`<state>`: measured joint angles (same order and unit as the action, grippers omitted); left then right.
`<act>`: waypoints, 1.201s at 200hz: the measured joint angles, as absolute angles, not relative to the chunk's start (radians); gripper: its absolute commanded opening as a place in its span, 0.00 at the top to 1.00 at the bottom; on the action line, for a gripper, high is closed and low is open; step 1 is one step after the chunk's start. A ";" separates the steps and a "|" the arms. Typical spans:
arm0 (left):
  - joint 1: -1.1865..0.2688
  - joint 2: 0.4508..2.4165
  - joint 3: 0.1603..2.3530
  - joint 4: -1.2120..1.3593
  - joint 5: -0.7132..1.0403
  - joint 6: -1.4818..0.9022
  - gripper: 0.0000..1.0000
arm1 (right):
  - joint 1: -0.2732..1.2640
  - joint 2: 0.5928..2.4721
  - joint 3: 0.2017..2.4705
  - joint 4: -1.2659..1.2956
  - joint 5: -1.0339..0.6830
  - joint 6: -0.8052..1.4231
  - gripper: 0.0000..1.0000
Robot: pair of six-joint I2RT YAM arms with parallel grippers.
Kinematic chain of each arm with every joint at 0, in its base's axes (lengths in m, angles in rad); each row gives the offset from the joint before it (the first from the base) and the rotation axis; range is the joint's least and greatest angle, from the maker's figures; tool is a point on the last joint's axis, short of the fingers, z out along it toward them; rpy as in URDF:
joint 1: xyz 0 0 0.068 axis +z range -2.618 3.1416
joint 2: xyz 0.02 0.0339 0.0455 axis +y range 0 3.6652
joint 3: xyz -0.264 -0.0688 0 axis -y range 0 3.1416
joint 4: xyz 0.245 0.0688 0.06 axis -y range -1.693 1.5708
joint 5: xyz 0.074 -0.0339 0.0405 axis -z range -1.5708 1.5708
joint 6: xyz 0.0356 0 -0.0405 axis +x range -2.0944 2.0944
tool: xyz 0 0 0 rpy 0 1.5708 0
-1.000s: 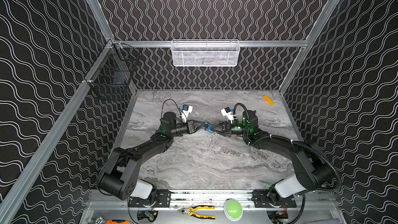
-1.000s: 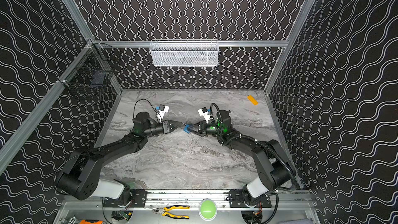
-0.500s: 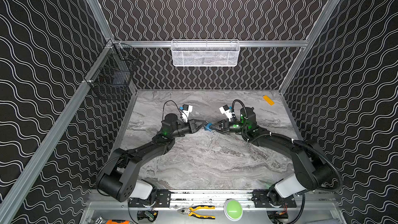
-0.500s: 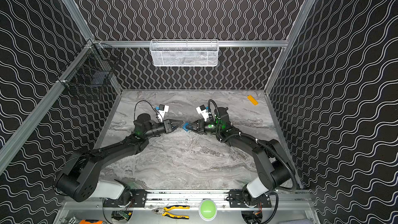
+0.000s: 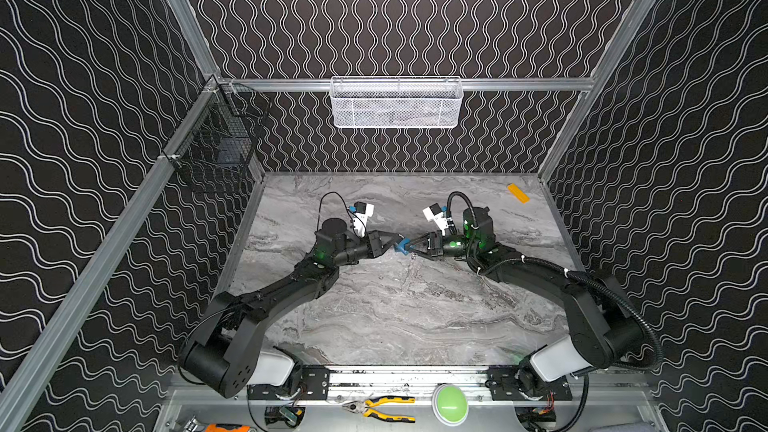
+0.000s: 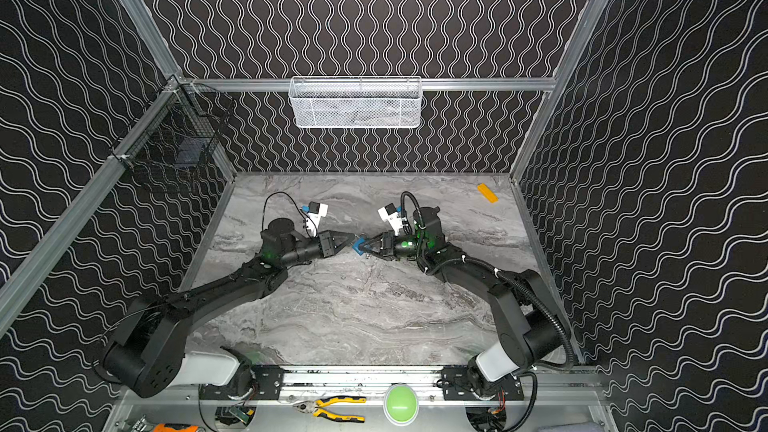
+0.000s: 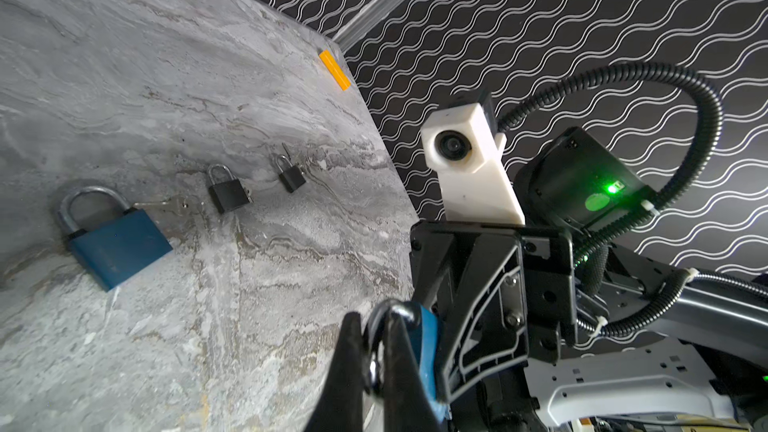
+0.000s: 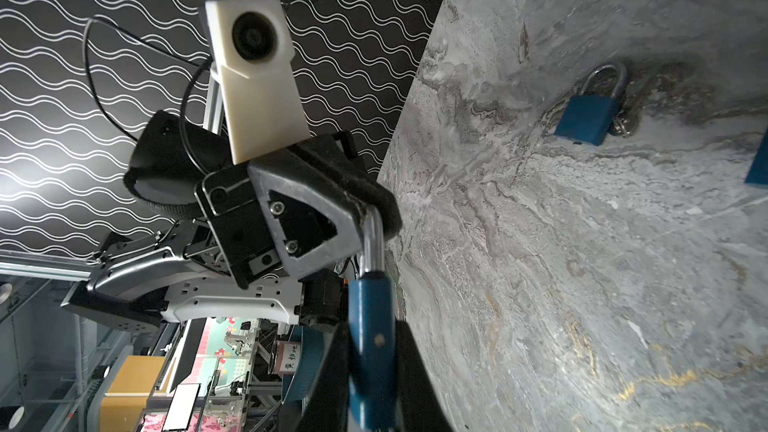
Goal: Lock with the key
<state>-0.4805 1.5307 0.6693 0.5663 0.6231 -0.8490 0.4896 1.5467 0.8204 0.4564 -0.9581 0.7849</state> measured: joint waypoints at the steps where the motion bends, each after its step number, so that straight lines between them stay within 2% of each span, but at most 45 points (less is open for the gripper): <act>1: -0.480 1.529 0.669 0.562 0.624 -0.849 0.71 | 0.490 1.547 0.820 0.456 -0.958 0.783 1.00; 27: -0.461 1.508 0.682 0.493 0.670 -0.849 0.59 | 0.495 1.541 0.802 0.456 -0.946 0.747 1.00; 70: -0.438 1.504 0.692 0.480 0.698 -0.849 0.54 | 0.493 1.524 0.767 0.437 -0.901 0.734 1.00; 145: -0.437 1.589 0.693 0.506 0.715 -0.858 0.54 | 0.491 1.495 0.760 0.434 -0.896 0.733 1.00; 204: -0.438 1.627 0.673 0.662 0.769 -0.934 0.59 | 0.492 1.526 0.760 0.453 -0.903 0.738 1.00; 240: -0.442 1.645 0.668 0.689 0.778 -0.947 0.59 | 0.492 1.534 0.764 0.466 -0.907 0.745 1.00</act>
<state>-0.4423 1.6455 0.6682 0.6888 0.7780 -0.9466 0.4915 1.5341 0.7635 0.4660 -0.9070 0.7452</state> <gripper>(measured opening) 0.407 0.146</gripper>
